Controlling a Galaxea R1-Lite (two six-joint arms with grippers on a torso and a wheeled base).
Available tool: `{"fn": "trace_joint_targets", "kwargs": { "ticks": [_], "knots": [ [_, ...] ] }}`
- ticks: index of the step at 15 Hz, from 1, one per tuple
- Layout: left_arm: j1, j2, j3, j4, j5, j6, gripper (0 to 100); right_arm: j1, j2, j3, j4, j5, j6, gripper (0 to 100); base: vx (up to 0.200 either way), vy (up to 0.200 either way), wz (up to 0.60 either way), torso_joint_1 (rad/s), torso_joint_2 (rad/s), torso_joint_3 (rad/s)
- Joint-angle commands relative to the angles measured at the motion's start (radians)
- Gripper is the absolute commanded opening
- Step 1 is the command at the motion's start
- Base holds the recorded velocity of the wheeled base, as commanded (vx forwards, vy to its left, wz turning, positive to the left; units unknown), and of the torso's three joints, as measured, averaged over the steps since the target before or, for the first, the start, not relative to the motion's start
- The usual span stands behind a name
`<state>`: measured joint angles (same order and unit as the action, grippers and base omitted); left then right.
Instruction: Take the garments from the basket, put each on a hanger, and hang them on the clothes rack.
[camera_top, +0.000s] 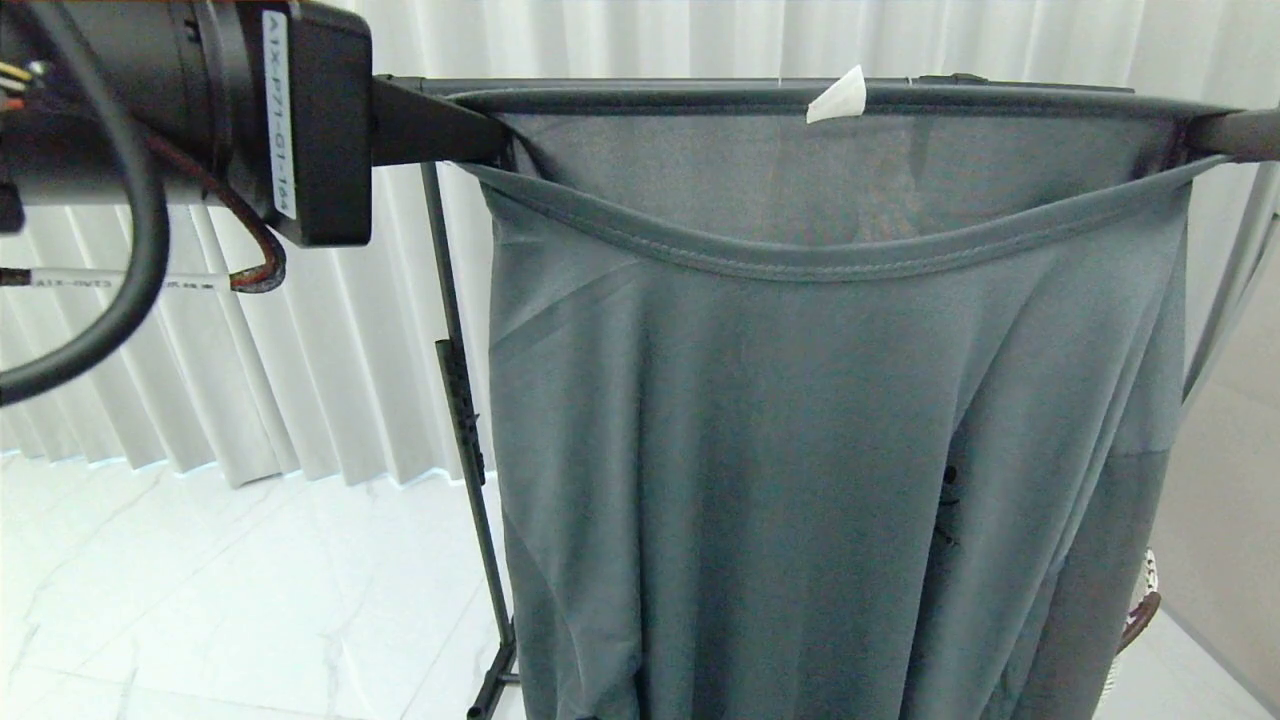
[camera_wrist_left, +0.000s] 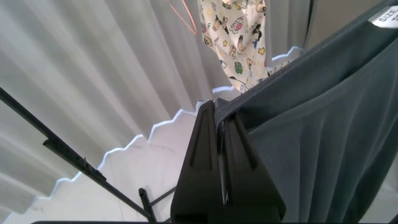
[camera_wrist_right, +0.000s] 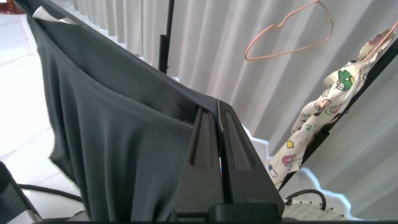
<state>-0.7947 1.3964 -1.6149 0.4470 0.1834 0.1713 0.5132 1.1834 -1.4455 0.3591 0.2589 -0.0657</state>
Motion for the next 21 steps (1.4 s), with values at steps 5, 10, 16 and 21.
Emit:
{"fn": "trace_joint_targets", "kwargs": {
  "ticks": [5, 10, 16, 21],
  "knots": [
    [-0.011, 0.000, 0.001, 0.001, 0.002, -0.001, 0, 0.002, -0.015, 0.025, 0.001, -0.021, 0.000, 100, 0.000, 0.000, 0.00, 0.000, 0.00, 0.000],
    [-0.008, 0.013, 0.033, 0.001, 0.010, 0.001, 0, 0.002, -0.103, 0.197, -0.048, -0.013, 0.000, 100, 0.000, 0.000, 0.00, 0.000, 0.00, 0.000],
    [0.032, 0.000, 0.095, -0.002, 0.142, 0.004, 0, -0.245, -0.044, 0.244, -0.022, -0.113, -0.128, 100, 0.000, 0.000, 0.00, 0.000, 0.00, 0.000],
    [0.032, 0.003, 0.101, -0.025, 0.226, 0.001, 0, -0.308, -0.033, 0.284, -0.003, -0.306, -0.160, 100, 0.000, 0.120, 0.00, 0.002, 0.00, 0.002]
  ]
}}
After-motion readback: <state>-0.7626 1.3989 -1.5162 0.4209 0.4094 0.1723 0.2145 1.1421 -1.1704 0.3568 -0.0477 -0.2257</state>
